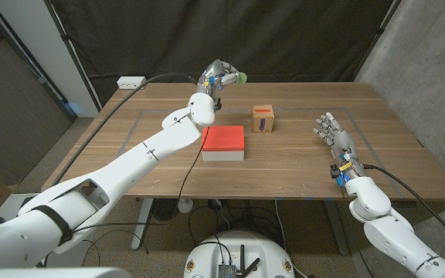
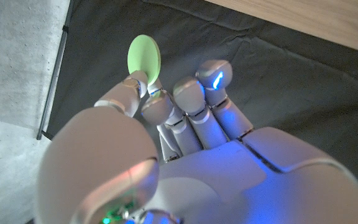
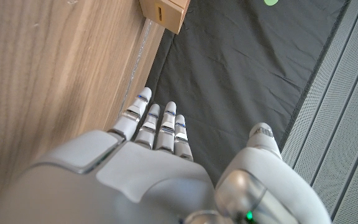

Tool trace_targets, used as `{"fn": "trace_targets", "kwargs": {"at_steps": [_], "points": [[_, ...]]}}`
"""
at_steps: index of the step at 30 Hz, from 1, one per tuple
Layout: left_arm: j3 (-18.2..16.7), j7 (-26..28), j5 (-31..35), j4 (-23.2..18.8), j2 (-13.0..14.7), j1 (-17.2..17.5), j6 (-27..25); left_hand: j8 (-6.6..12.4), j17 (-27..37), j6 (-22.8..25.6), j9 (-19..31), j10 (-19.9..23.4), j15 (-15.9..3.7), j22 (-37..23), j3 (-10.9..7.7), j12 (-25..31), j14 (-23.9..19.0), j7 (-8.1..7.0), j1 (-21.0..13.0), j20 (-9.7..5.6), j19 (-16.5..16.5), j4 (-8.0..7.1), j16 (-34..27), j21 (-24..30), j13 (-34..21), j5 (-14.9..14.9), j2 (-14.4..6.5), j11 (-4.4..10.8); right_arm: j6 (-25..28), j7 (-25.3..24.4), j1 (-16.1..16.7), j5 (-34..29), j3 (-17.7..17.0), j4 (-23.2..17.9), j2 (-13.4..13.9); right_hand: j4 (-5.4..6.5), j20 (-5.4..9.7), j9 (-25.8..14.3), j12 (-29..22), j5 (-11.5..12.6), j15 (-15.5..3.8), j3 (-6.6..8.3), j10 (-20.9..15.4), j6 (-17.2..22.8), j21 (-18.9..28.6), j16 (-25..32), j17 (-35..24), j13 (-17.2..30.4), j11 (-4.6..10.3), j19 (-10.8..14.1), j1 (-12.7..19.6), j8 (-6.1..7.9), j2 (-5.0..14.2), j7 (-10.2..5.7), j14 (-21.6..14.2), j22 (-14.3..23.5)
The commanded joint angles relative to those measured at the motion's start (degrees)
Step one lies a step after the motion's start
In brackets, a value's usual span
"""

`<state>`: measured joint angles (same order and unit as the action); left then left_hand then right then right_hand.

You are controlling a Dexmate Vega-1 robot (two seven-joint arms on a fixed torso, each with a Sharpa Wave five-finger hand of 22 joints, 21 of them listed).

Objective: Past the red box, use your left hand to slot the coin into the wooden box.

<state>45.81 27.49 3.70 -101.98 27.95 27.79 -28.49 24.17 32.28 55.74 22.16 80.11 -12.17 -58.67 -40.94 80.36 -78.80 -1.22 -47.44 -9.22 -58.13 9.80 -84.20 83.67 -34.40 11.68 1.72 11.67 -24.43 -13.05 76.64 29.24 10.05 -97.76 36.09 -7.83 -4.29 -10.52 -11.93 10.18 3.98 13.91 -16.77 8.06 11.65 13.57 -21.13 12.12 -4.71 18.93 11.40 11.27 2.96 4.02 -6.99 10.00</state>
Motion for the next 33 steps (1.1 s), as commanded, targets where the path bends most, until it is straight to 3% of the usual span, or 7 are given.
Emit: {"fn": "trace_targets", "kwargs": {"at_steps": [1,8,33], "points": [[4.10,-5.43,13.52,3.59,-2.78,-3.18,-1.19,0.32,0.12,0.34,0.24,0.13,0.05,-0.58,0.01,0.63,-0.12,-0.37,0.35,-2.92,0.06,0.02,0.31,0.37,-0.62,0.20,0.28,0.34,0.23,-0.55,1.15,-0.09,-0.80,-0.82,0.03,-0.28,0.14,-0.34,-0.37,-0.06,-0.16,0.06,-0.63,0.23,0.09,0.32,-0.14,0.15,0.10,0.56,-0.19,0.24,-0.18,-0.15,-0.50,0.25],[5.83,-9.29,17.24,4.94,-4.07,-5.32,-3.25,0.24,0.13,0.27,0.04,0.02,0.04,-0.80,0.04,0.53,-0.27,-0.35,0.25,-2.93,0.13,0.13,0.22,0.23,-0.50,0.20,0.46,0.33,0.28,-0.43,1.33,0.10,-0.97,-0.79,-0.06,-0.29,0.15,-0.34,-0.37,-0.07,-0.11,0.08,-0.67,0.16,0.06,0.31,-0.14,0.16,0.07,0.53,-0.17,0.21,-0.17,-0.22,-0.51,0.24],[17.15,-22.26,32.76,13.86,-9.21,-14.63,-7.72,0.03,0.89,0.14,-0.59,0.08,0.07,-3.35,0.02,1.20,0.04,-0.32,0.04,-2.91,0.11,-0.03,-0.38,0.57,-0.78,0.16,0.28,0.33,0.26,-0.18,1.67,0.92,-1.25,-0.44,-0.43,-0.32,0.19,-0.34,-0.34,-0.08,-0.24,0.15,-0.70,0.34,0.02,0.27,-0.17,0.20,-0.02,0.58,-0.10,0.26,-0.12,-0.08,-0.55,0.24]]}}
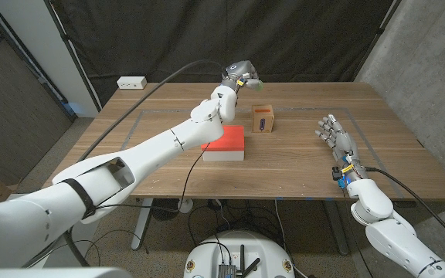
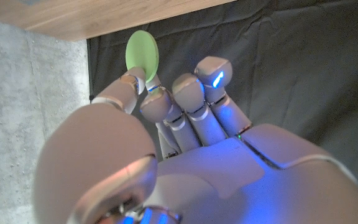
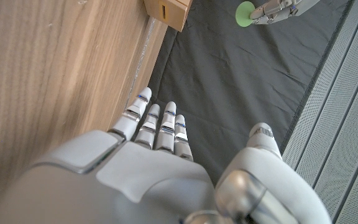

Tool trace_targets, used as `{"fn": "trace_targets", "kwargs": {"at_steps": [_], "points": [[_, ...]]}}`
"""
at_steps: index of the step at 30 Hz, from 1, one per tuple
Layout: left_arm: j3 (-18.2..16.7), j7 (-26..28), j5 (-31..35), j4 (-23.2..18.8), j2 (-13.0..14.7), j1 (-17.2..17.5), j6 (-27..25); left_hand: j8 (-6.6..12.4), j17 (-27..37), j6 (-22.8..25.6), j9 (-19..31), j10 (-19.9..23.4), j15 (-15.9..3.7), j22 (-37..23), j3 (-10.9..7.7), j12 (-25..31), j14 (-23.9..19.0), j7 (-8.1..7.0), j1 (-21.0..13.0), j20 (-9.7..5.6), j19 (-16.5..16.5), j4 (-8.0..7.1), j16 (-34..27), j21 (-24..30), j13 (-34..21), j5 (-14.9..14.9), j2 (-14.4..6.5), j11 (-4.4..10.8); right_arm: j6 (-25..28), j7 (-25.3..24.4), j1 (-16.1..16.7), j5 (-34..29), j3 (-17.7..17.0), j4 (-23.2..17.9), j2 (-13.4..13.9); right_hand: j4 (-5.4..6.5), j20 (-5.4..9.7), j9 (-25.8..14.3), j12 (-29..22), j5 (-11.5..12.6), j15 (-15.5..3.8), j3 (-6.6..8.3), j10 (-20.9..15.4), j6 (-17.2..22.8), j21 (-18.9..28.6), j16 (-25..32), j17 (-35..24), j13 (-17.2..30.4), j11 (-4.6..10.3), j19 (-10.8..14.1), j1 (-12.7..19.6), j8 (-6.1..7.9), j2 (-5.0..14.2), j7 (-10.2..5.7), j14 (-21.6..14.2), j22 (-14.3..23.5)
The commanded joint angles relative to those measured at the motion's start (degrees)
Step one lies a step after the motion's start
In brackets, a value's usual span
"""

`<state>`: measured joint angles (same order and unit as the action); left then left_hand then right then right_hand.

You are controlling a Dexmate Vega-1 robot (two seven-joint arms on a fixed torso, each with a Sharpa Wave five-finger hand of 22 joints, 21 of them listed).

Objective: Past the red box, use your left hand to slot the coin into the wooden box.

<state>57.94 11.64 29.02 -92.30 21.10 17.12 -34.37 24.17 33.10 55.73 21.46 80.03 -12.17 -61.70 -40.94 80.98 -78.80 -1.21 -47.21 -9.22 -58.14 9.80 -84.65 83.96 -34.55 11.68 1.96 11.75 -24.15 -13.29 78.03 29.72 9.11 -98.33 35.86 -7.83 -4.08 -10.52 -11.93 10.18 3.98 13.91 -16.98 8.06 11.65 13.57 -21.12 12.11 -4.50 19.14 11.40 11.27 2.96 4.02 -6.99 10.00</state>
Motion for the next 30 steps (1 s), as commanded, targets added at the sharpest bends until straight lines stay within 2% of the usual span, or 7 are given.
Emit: {"fn": "trace_targets", "kwargs": {"at_steps": [1,13,18,22,30], "points": [[5.44,-7.08,7.89,4.64,-2.62,-4.31,-1.94,-0.01,0.33,-0.13,0.22,0.04,0.06,-0.50,-0.05,0.26,-0.25,-0.22,-0.20,-2.91,0.20,-0.02,-0.23,0.26,-0.19,0.18,0.04,0.18,-0.05,0.13,0.29,0.42,-0.31,0.17,-0.18,-0.32,-0.04,-0.34,-0.33,-0.08,-0.16,0.16,-0.50,0.29,0.01,0.27,-0.18,0.21,-0.23,0.35,-0.10,0.24,-0.12,-0.04,-0.55,0.25],[10.25,-14.74,12.54,9.99,-6.98,-8.33,-5.27,0.03,0.73,0.24,-0.07,0.26,0.10,-1.61,-0.05,0.94,-0.10,-0.33,0.16,-2.90,0.27,-0.07,-0.47,0.24,-0.63,0.17,0.00,0.25,0.08,-0.17,0.59,0.40,-0.57,-0.01,-0.17,-0.32,-0.06,-0.34,-0.31,-0.08,-0.21,0.18,-0.49,0.27,0.01,0.30,-0.20,0.22,-0.11,0.41,-0.09,0.22,-0.10,0.06,-0.69,0.25],[11.10,-16.17,13.13,11.43,-8.14,-9.01,-5.94,0.00,0.55,0.18,-0.16,0.35,0.10,-1.63,0.12,0.63,-0.05,-0.44,0.02,-2.91,0.15,0.02,-0.40,0.13,0.00,0.14,-0.03,0.11,0.03,-0.22,0.79,0.29,-0.74,-0.01,-0.08,-0.32,-0.05,-0.34,-0.31,-0.08,-0.26,0.19,-0.49,0.28,0.02,0.28,-0.20,0.22,-0.09,0.44,-0.09,0.23,-0.09,-0.02,-0.66,0.25],[11.22,-16.29,12.84,12.21,-8.38,-9.15,-4.89,-0.12,1.18,-0.24,-0.16,0.10,0.08,-2.13,0.00,0.92,-0.20,-0.36,0.06,-2.90,0.05,-0.08,-0.85,0.22,-0.44,0.18,-0.23,0.19,-0.06,-0.18,0.79,0.29,-0.76,0.08,-0.14,-0.32,-0.05,-0.34,-0.31,-0.08,-0.13,0.20,-0.50,0.31,0.02,0.28,-0.21,0.22,-0.14,0.45,-0.09,0.23,-0.08,0.00,-0.67,0.25],[10.91,-14.91,11.67,13.28,-7.05,-9.02,1.78,-0.34,1.01,-1.06,0.29,0.10,0.09,-2.18,0.36,1.32,0.13,-0.13,0.23,-2.88,0.17,-0.14,-0.58,0.13,-0.87,0.08,-0.33,0.28,0.06,-0.20,0.74,0.29,-0.75,0.10,-0.21,-0.32,-0.10,-0.34,-0.32,-0.08,-0.20,0.21,-0.55,0.27,-0.04,0.26,-0.22,0.23,-0.15,0.32,-0.07,0.22,-0.07,0.03,-0.65,0.25]]}}
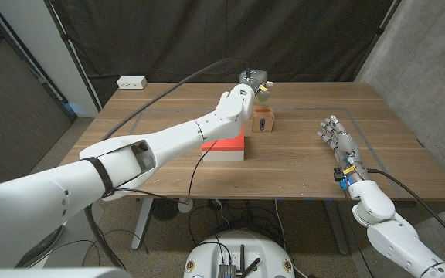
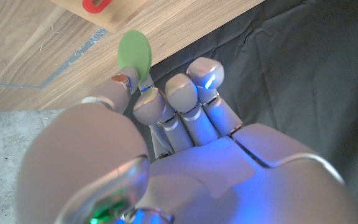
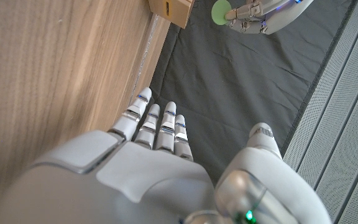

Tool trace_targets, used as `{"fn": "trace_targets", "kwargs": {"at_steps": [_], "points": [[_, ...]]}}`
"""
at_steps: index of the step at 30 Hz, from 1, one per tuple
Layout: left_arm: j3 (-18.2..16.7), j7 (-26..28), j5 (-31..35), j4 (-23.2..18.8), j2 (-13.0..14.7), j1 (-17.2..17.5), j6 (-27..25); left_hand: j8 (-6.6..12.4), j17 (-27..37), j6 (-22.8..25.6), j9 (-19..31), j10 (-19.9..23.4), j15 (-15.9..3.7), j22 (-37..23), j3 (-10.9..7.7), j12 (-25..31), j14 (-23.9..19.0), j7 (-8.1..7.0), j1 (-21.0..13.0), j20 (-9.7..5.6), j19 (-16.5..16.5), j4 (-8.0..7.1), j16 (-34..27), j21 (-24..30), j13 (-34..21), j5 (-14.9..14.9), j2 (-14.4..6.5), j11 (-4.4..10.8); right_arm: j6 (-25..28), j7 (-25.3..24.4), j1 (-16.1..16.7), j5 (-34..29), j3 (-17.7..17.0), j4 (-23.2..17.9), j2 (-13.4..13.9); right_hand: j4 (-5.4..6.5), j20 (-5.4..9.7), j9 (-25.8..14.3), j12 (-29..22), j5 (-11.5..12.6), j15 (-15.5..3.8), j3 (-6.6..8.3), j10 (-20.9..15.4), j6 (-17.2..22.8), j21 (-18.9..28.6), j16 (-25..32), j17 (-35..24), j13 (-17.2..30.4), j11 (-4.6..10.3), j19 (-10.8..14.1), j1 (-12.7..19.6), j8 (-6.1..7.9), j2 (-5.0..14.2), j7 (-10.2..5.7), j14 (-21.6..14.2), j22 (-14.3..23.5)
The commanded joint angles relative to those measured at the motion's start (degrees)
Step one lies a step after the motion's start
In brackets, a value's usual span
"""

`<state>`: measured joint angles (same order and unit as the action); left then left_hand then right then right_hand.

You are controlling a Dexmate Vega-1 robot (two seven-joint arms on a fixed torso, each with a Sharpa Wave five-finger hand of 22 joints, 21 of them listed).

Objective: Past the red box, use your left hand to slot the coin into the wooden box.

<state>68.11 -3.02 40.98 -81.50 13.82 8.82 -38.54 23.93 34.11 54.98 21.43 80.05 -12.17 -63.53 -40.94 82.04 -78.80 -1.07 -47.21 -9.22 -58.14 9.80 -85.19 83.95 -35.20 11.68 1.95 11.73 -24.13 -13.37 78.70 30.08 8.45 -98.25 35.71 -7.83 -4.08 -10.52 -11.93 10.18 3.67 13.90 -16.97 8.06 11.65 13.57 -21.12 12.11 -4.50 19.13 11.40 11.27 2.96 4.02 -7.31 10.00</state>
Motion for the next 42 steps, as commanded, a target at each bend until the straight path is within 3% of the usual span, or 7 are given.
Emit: {"fn": "trace_targets", "kwargs": {"at_steps": [1,11,20,42], "points": [[0.69,-0.51,-0.44,2.54,0.41,-0.75,6.60,-0.10,-0.22,-0.16,0.28,-0.03,0.08,-0.16,0.44,0.06,0.26,-0.16,0.29,-2.89,0.46,-0.09,0.13,-0.12,0.04,0.05,-0.21,0.29,0.01,-0.20,0.08,-0.22,-0.08,0.04,-0.05,-0.33,-0.10,-0.34,-0.31,-0.08,0.10,0.22,-0.54,0.25,-0.05,0.26,-0.22,0.24,-0.15,0.29,-0.07,0.21,-0.07,0.00,-0.34,0.25],[0.63,-2.35,1.80,1.24,1.76,-0.60,7.26,-0.38,0.38,-0.29,0.35,0.06,0.08,-0.80,0.63,0.13,0.18,-0.26,0.81,-2.91,0.08,-0.10,-0.25,0.02,0.21,-0.06,-0.29,0.23,0.90,-1.02,0.50,-0.45,-0.17,-0.48,0.03,-0.33,-0.06,-0.34,-0.29,-0.08,0.11,0.24,-0.53,0.23,-0.03,0.23,-0.23,0.24,-0.15,0.36,-0.05,0.20,-0.05,0.00,-0.31,0.25],[-0.48,0.06,2.60,2.01,2.42,0.51,10.18,-0.54,0.57,-0.22,0.27,0.03,0.07,-1.28,0.51,0.19,0.08,-0.26,1.12,-2.88,0.29,-0.15,-0.32,-0.20,0.17,-0.10,-0.38,0.21,1.10,-1.36,0.71,-0.44,-0.14,-0.61,-0.19,-0.34,-0.12,-0.34,-0.31,-0.08,0.09,0.27,-0.58,0.30,-0.03,0.22,-0.23,0.25,-0.13,0.38,-0.02,0.23,-0.02,-0.07,-0.33,0.25],[-1.52,0.87,2.97,4.45,1.34,1.43,12.38,-0.16,0.65,1.08,-0.13,-0.08,0.06,-1.61,0.63,0.20,0.17,-0.62,1.44,-2.90,0.08,-0.05,-0.09,-0.71,-0.08,-0.20,-0.39,0.29,0.93,-0.89,-0.41,-0.25,0.63,0.60,-0.63,-0.34,-0.06,-0.33,-0.27,-0.09,0.13,0.30,-0.54,0.31,-0.04,0.19,-0.25,0.26,-0.04,0.38,0.00,0.22,-0.01,-0.11,-0.33,0.25]]}}
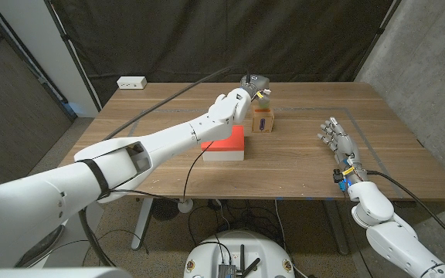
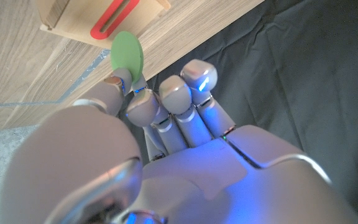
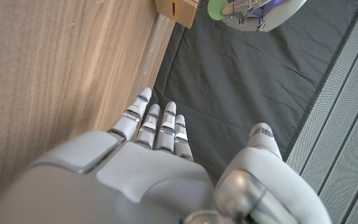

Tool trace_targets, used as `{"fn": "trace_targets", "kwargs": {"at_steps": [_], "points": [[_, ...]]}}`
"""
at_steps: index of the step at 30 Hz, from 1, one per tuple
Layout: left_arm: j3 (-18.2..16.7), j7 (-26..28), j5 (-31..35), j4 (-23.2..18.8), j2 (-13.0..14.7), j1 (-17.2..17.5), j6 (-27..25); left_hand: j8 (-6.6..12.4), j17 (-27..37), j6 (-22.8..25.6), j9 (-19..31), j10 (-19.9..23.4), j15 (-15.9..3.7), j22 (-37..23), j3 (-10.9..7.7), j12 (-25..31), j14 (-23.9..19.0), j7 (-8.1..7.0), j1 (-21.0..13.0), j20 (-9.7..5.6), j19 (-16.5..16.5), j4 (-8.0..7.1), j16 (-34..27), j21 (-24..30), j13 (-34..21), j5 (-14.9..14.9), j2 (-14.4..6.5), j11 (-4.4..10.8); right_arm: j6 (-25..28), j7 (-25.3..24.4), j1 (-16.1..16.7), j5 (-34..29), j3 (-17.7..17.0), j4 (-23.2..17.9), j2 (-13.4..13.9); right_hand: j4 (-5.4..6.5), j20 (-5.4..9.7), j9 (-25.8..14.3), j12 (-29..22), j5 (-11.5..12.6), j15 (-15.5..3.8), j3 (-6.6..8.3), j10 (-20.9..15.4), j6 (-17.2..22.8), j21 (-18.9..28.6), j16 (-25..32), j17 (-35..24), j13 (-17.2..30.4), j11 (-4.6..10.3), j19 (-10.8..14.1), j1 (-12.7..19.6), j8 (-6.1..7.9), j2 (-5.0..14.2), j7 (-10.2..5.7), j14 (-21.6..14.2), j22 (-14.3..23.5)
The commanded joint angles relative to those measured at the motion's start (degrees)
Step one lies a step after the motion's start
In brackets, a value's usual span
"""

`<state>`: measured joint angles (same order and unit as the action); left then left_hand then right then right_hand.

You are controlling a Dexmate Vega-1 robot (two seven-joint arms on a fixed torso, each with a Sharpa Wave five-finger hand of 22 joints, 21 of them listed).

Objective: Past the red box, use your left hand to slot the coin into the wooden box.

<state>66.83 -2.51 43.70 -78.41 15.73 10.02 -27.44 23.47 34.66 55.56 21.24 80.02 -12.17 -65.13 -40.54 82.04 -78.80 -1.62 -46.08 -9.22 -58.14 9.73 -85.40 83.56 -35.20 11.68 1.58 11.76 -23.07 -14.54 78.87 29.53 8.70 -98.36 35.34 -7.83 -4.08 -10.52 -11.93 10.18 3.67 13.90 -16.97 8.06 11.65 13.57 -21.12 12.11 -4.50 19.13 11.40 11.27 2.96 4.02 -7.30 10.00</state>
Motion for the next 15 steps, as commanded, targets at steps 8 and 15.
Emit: {"fn": "trace_targets", "kwargs": {"at_steps": [8,15], "points": [[-0.28,0.94,0.03,2.44,-0.76,0.28,2.51,0.49,0.25,0.62,-0.04,-0.14,0.08,-0.02,0.26,0.20,0.24,-0.11,0.42,-2.88,0.26,-0.01,0.22,-0.67,-0.36,-0.21,-0.06,0.24,-0.16,0.25,-0.72,0.17,0.51,0.92,-0.19,-0.34,-0.06,-0.34,-0.28,-0.09,0.13,0.31,-0.57,0.25,-0.04,0.18,-0.26,0.26,-0.09,0.39,0.00,0.20,-0.01,-0.09,-0.34,0.25],[-0.43,1.50,-0.55,3.46,-0.60,0.02,4.82,0.63,0.54,0.61,-0.02,0.01,0.08,-0.16,0.37,-0.19,0.25,-0.20,0.41,-2.88,-0.05,-0.03,0.30,-0.45,0.11,-0.22,-0.10,0.21,-0.10,0.16,-0.72,0.22,0.56,0.91,-0.16,-0.34,-0.09,-0.34,-0.28,-0.09,0.16,0.32,-0.60,0.28,-0.03,0.17,-0.27,0.27,-0.21,0.43,0.01,0.21,0.00,-0.05,-0.33,0.25]]}}
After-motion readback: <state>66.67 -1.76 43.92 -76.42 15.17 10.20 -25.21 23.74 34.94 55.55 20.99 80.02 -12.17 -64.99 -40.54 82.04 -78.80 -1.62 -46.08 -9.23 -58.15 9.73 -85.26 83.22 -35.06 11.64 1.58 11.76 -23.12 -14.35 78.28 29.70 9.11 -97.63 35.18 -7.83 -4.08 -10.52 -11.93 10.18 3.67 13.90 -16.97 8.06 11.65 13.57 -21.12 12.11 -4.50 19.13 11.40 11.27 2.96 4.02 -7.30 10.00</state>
